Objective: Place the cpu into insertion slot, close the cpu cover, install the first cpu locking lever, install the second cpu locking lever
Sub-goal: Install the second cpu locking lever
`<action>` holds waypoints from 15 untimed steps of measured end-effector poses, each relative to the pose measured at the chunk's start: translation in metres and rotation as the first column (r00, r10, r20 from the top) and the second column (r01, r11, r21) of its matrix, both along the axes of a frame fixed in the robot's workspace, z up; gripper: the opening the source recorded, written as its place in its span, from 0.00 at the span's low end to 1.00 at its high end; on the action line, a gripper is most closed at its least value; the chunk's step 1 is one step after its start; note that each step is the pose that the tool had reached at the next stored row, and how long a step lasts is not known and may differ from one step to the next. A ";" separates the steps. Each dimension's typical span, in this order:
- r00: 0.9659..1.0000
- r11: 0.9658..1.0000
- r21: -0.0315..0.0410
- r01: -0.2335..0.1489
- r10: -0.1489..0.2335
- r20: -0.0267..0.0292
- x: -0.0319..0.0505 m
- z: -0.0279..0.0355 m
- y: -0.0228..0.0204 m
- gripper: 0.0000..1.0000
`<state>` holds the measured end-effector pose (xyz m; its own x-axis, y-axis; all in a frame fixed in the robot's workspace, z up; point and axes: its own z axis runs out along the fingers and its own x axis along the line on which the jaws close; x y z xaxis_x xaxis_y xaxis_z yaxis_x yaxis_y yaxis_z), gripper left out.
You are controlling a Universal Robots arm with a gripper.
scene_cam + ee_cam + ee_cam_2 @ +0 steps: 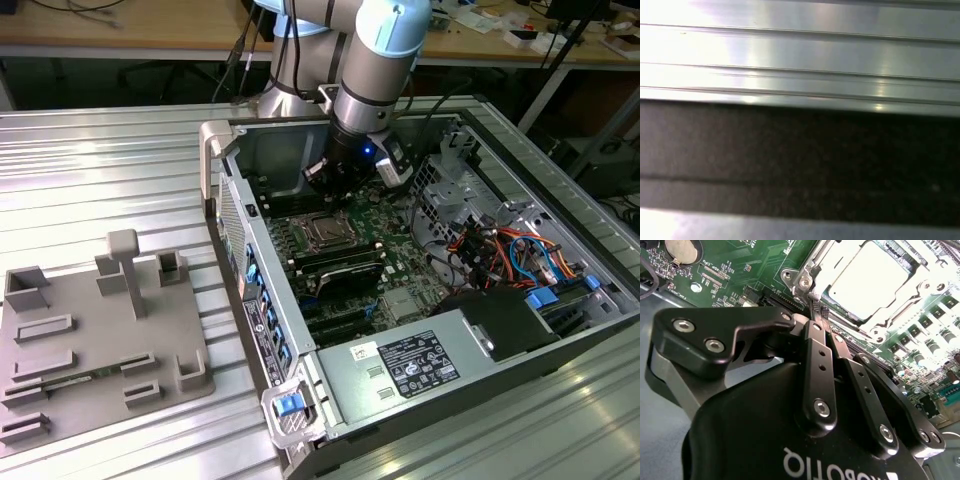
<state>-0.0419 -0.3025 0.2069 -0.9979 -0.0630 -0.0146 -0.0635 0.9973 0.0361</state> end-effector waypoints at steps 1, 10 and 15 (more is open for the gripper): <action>1.000 1.000 0.000 0.000 0.000 0.000 0.0000 0.0000 0.0000 0.11; 1.000 1.000 -0.008 0.000 0.000 0.000 0.0000 0.0053 -0.0037 0.11; 1.000 1.000 -0.009 0.000 0.000 0.000 -0.0001 0.0054 -0.0123 0.11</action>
